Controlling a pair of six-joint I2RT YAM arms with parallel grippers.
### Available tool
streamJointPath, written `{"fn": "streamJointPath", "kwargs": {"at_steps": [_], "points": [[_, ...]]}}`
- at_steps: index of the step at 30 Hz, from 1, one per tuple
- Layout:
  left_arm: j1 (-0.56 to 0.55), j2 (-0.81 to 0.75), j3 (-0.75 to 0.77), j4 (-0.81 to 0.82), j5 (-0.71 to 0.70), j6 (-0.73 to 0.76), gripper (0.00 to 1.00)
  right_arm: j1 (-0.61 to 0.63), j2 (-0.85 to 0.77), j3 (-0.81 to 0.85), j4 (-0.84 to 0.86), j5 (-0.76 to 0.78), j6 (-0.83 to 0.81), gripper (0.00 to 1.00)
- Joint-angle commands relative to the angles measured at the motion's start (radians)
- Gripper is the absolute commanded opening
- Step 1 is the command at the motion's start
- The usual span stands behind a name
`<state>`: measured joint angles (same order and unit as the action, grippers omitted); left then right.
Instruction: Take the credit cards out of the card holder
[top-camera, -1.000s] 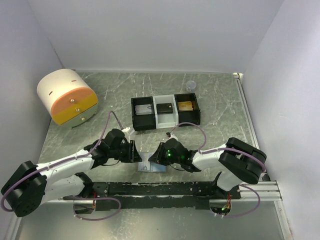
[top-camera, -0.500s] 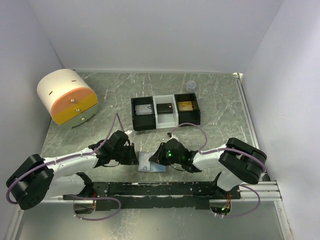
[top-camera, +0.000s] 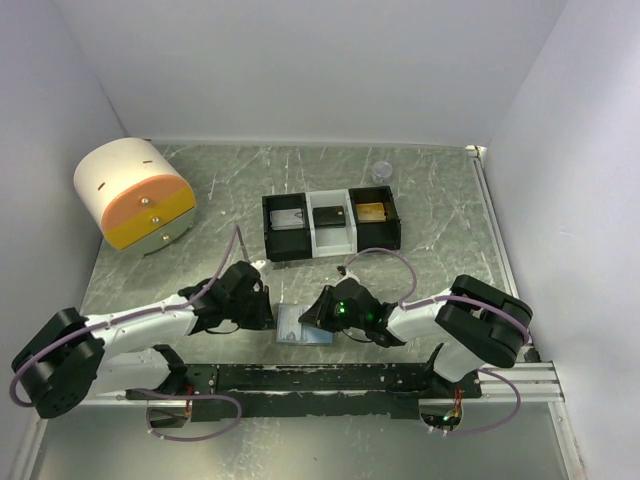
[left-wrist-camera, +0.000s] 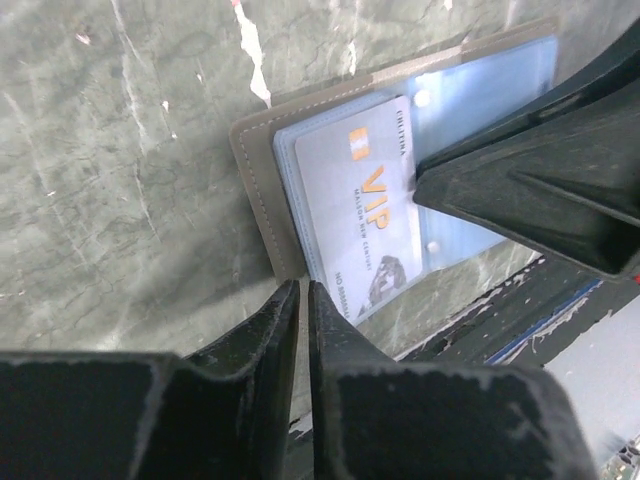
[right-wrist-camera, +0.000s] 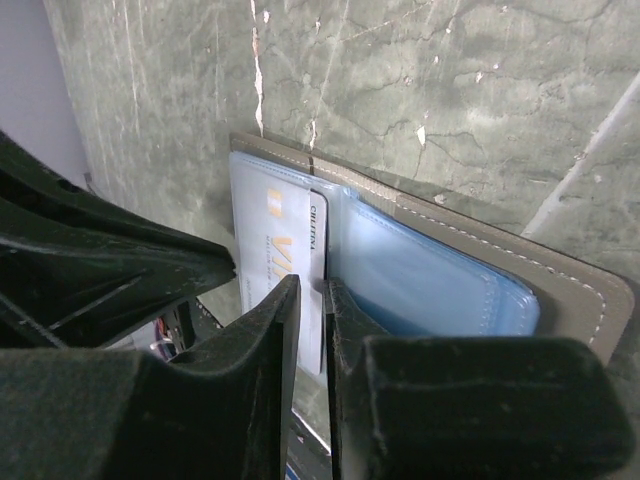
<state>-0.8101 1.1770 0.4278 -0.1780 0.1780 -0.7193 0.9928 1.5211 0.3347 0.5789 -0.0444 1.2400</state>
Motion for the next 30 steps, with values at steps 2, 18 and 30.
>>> {"fn": "streamJointPath", "kwargs": {"at_steps": [2,18,30], "points": [[-0.019,-0.144,0.026,-0.057,-0.151,-0.066,0.24,-0.005,0.012,-0.004,-0.015,0.014,0.002,0.16],[-0.037,-0.011,-0.017,0.13,-0.037,-0.081,0.3,-0.01,0.018,-0.009,-0.022,0.008,-0.011,0.18],[-0.077,0.053,-0.024,0.065,-0.127,-0.071,0.17,-0.03,0.023,-0.046,0.068,-0.033,0.013,0.16]]}}
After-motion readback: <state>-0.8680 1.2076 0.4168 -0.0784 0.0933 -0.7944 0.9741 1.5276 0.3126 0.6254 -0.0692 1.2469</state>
